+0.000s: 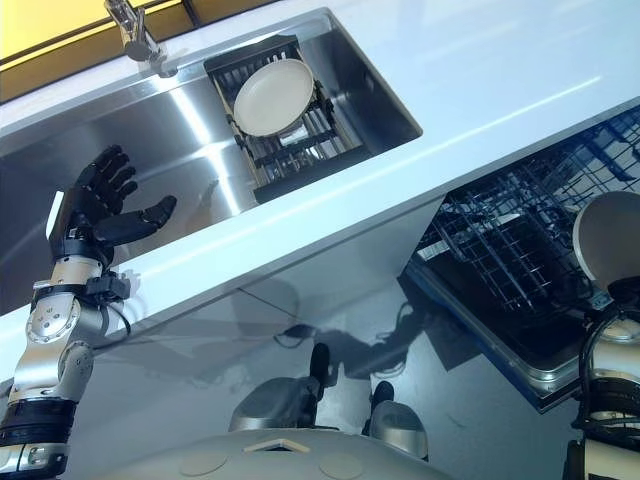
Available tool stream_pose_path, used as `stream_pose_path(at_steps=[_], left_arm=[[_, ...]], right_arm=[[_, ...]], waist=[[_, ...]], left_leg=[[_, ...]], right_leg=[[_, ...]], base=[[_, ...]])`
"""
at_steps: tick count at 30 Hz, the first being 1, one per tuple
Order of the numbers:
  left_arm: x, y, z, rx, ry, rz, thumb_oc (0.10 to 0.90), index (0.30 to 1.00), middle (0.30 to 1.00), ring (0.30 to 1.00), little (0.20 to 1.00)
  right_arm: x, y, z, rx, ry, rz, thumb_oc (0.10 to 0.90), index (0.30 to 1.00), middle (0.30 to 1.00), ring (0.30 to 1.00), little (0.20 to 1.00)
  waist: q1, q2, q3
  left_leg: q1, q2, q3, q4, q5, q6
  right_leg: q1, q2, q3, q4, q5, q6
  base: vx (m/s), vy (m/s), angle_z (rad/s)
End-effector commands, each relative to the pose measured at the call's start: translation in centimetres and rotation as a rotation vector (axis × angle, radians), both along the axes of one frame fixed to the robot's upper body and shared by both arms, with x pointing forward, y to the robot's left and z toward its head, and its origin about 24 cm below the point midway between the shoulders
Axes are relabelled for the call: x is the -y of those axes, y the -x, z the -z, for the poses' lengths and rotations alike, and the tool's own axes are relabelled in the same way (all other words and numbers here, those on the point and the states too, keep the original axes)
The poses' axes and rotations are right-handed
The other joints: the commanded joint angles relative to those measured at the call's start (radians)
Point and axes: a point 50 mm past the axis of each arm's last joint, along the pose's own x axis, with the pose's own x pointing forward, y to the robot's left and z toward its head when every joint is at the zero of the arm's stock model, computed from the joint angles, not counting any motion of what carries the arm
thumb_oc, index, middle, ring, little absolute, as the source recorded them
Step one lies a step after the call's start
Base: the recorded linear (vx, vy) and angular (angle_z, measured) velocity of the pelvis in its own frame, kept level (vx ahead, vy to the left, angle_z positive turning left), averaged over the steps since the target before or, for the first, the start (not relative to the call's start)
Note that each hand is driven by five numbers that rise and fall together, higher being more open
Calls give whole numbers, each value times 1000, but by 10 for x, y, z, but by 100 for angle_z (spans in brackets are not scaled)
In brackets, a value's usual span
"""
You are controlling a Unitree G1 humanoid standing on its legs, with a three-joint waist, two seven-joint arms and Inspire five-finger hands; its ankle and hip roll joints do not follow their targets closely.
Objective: Pick up plates and place into dishwasher.
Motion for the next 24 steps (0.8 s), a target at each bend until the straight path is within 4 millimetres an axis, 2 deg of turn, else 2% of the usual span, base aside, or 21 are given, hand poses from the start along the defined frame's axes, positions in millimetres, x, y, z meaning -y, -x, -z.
stream_pose_path(at_steps=[1,8,19,24], left_arm=[[-12,0,-46,204,-74,-1,800,900,900,900,900],[-9,-2,-50,213,-83,36,800,900,900,900,900],[-5,-3,-55,234,-94,68,800,900,900,900,900],[-4,-3,-53,231,-94,80,800,900,900,900,900]], right_arm=[[22,-19,-85,64,336,-19,100,300,300,300,200],[28,-22,-97,-84,431,-49,100,300,300,300,200],[21,-41,-126,-220,643,-175,100,300,300,300,200],[12,-52,-124,-304,667,-273,100,300,300,300,200]], waist=[[33,4,-38],[47,20,-1],[61,30,48],[69,32,51]], left_leg=[[-74,12,38,134,-138,-68],[-121,14,29,162,-128,-75],[-188,16,29,193,-107,-78],[-198,14,33,188,-97,-75]], right_leg=[[-149,40,-3,282,-148,-31],[-184,33,-2,340,-168,-37],[-221,41,10,362,-164,-41],[-216,43,14,355,-161,-39]], base=[[-32,-59,8],[-25,-37,4],[-56,-19,1],[-23,4,1]])
